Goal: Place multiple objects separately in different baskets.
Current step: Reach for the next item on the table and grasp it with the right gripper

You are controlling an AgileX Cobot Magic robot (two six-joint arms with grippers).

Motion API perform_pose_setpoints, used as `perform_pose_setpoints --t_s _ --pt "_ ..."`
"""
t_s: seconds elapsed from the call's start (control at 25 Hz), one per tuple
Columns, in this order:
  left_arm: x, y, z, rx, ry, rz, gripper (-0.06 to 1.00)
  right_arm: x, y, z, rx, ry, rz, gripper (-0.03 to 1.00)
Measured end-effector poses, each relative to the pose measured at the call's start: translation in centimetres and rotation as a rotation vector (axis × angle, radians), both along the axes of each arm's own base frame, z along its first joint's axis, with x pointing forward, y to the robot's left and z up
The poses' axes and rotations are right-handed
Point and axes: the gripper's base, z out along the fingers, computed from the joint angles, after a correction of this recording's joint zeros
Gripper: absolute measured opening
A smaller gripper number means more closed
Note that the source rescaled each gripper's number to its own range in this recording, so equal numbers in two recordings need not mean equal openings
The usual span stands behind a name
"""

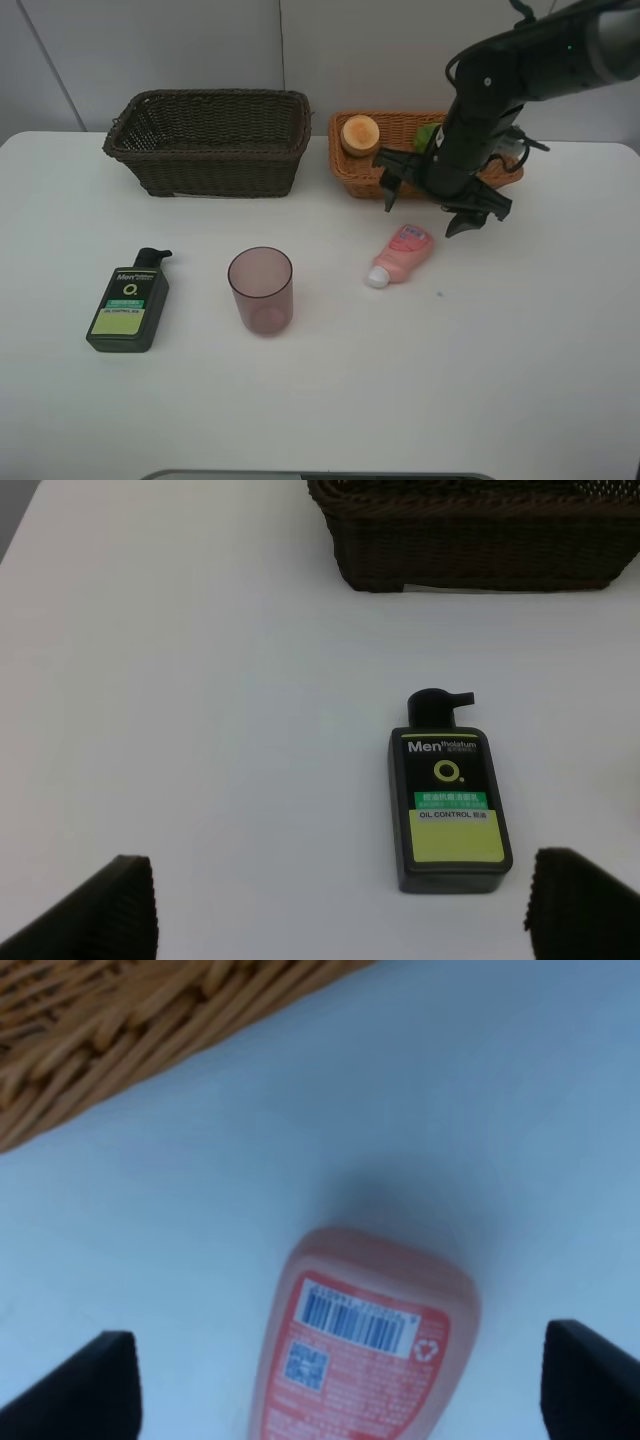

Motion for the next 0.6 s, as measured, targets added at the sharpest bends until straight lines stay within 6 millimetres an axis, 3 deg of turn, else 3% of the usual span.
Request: perform_pose_setpoints --t_s 0.32,0.6 --pt "0.0 0.0 0.0 0.0 0.0 0.0 0.96 0.5 0.5 -2.1 0.011 0.046 -0.055 0.71" --pt "0.0 0.0 0.0 0.0 0.0 0.0 0.96 1.6 1.6 -2.7 -0.04 0.091 -0.039 0.71"
